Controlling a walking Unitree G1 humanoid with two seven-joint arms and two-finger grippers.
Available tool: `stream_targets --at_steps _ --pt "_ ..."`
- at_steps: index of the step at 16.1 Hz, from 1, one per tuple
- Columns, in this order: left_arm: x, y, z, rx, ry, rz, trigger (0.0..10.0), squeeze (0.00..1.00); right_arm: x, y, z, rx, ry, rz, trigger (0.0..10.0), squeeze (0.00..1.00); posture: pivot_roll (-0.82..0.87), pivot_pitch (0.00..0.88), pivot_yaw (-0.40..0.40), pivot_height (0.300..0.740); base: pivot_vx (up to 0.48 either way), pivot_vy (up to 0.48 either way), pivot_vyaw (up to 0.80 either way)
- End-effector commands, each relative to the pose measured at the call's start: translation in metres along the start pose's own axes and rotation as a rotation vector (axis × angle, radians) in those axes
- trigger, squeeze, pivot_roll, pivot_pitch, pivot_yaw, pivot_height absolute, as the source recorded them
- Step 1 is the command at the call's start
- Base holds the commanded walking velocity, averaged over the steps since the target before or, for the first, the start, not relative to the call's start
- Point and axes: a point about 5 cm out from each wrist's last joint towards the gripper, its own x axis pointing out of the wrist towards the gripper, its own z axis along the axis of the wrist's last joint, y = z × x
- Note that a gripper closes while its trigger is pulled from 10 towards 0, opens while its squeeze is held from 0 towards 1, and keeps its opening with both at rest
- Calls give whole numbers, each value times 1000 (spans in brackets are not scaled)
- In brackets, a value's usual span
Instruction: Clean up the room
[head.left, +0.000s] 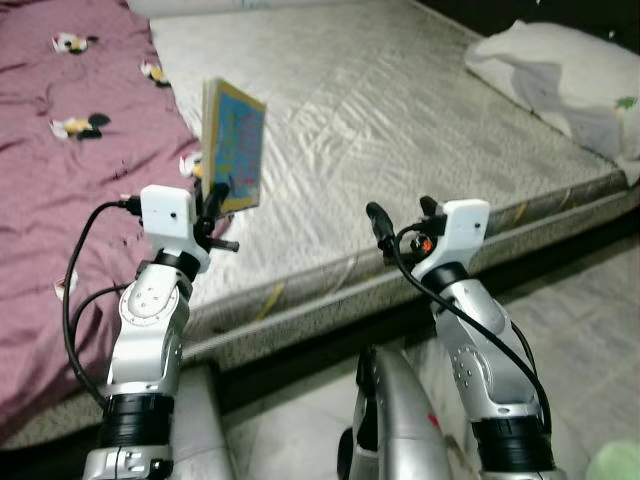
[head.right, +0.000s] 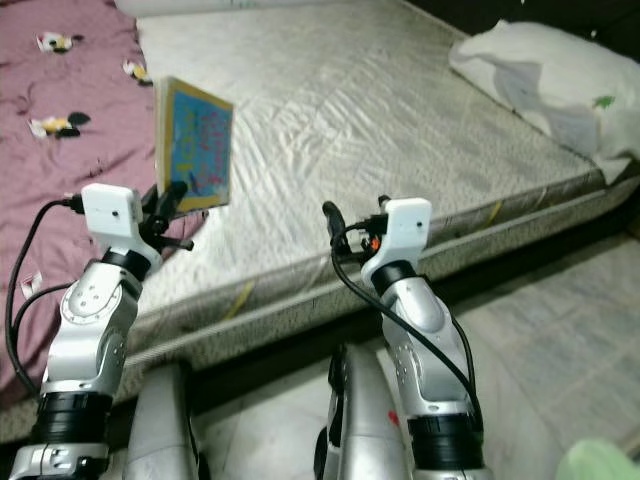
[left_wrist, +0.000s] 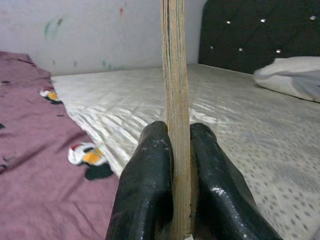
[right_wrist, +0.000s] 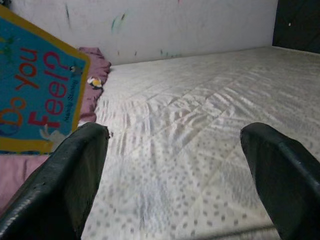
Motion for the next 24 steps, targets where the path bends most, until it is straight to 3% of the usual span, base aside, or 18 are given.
stream_targets --at_steps 1,14,24 --pt "5 -2 16 35 -64 -3 10000 0 3 -1 3 -1 -12 -10 10000 0 -12 0 -42 587 0 0 0" --pt "6 -3 11 101 -18 -14 10000 0 6 -6 5 -14 -24 -32 10000 0 -13 0 -39 737 0 0 0" --pt "2 -10 0 120 37 -13 10000 0 5 -9 3 -20 -28 -51 10000 0 -11 0 -32 740 0 0 0"
